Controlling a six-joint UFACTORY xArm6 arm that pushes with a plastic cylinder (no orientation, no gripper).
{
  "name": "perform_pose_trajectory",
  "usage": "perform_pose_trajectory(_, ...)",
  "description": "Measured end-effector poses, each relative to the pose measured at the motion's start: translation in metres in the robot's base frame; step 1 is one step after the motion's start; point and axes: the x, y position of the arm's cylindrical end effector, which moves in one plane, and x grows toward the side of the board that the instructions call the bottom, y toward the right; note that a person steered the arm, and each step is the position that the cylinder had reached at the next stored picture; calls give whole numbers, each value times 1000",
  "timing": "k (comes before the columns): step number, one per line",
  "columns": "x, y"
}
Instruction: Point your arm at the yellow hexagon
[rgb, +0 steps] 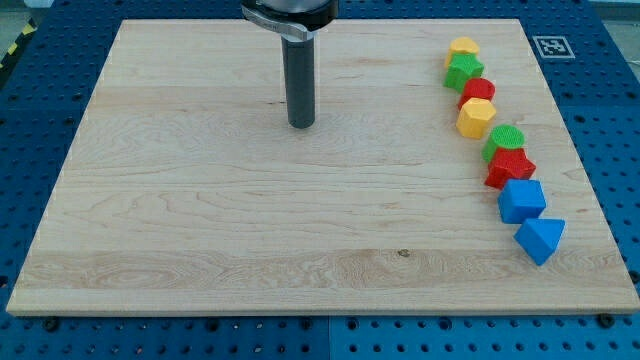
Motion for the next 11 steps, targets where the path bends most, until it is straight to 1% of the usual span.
perform_pose_trajectory(2,-16,93)
perform_pose_trajectory(3,-16,100)
perform_pose_trajectory(4,-16,140)
perform_pose_trajectory(11,-14,185)
